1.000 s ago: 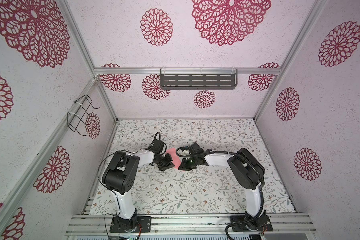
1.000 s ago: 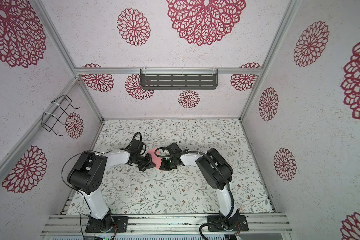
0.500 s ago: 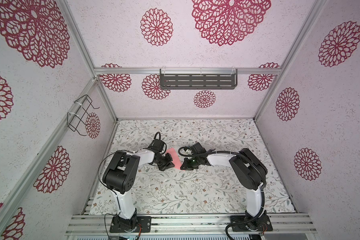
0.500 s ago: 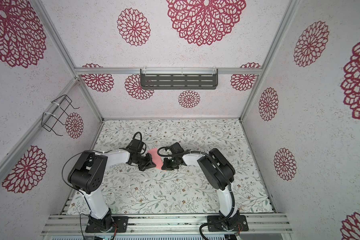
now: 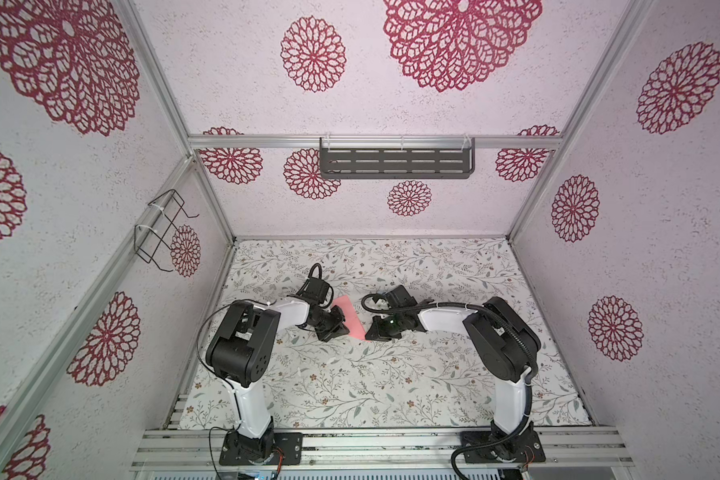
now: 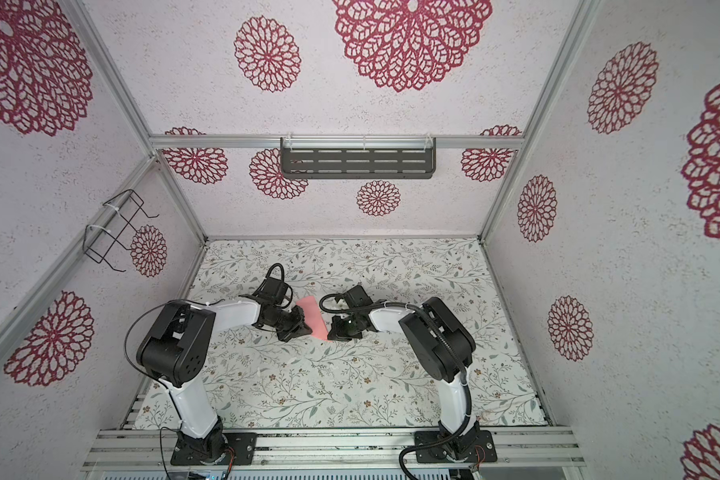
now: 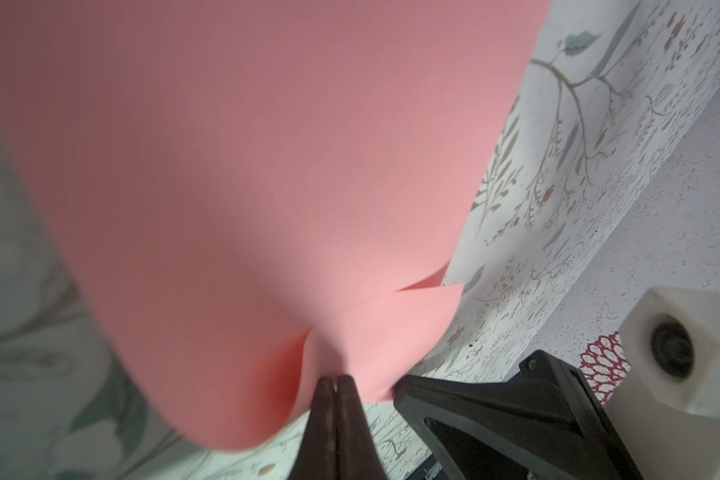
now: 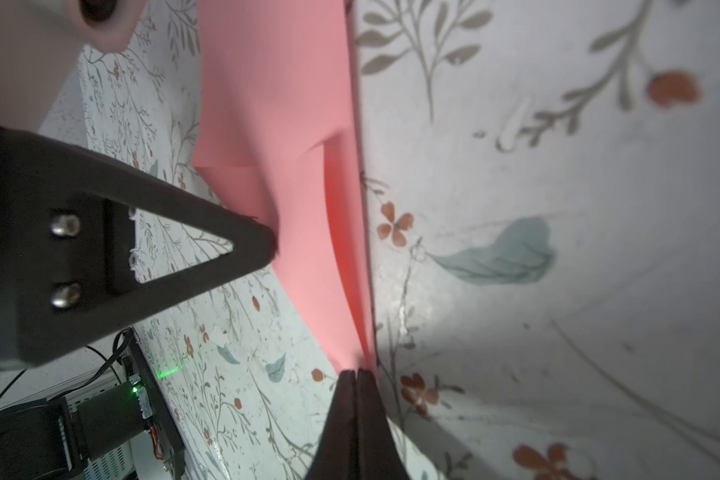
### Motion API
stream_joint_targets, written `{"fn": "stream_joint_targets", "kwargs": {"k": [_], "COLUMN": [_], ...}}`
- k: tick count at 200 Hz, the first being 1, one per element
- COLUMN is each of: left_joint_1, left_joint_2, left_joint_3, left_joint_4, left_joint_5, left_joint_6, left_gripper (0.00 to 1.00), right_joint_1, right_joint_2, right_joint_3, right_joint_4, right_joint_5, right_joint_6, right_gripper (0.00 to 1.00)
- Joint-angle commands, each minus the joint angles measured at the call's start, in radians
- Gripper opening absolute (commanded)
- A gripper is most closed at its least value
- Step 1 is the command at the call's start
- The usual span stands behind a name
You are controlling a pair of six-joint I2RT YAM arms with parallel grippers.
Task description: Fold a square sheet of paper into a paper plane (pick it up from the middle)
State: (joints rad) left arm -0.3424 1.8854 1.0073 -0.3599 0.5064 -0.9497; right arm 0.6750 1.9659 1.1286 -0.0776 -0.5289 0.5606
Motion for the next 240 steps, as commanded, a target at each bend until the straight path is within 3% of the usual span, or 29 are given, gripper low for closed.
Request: {"fn": "stream_joint_targets", "kwargs": {"k": [1, 48, 101, 130, 163, 240], "left_joint_1": [-0.007, -0.007, -0.008, -0.008, -0.010, -0.012], "left_joint_2": [0.113, 0.105, 0.101, 0.102, 0.103, 0.110], "left_joint_3": [-0.059, -0.052, -0.049, -0.047, -0.041, -0.036], "left_joint_4": [-0.117, -0.116, -0.114, -0.111, -0.114, -0.117], "left_joint_5": [-0.198, -0.193, -0.192, -0.190, -0.189, -0.190], "left_joint_6": [0.011, 0.015, 0.016, 0.014, 0.017, 0.023], "left_gripper": [0.00, 0.00, 0.00, 0.00, 0.00, 0.00], "right_joint_1": [-0.009, -0.013, 0.033, 0.050, 0.058, 0.049], "right_joint_2": [-0.039, -0.126, -0.209, -0.151, -0.078, 0.022], "right_joint_3": [-0.030, -0.033, -0.031, 0.027, 0.062, 0.119], "right_joint_4": [-0.081, -0.087, 0.054, 0.025, 0.031, -0.070], "right_joint_5": [0.023, 0.050, 0.060, 0.089, 0.047, 0.055], "right_joint_6": [-0.008, -0.063, -0.079, 0.009, 0.100, 0.168], "right_gripper": [0.06, 0.06, 0.16, 0.10, 0.12, 0.05]}}
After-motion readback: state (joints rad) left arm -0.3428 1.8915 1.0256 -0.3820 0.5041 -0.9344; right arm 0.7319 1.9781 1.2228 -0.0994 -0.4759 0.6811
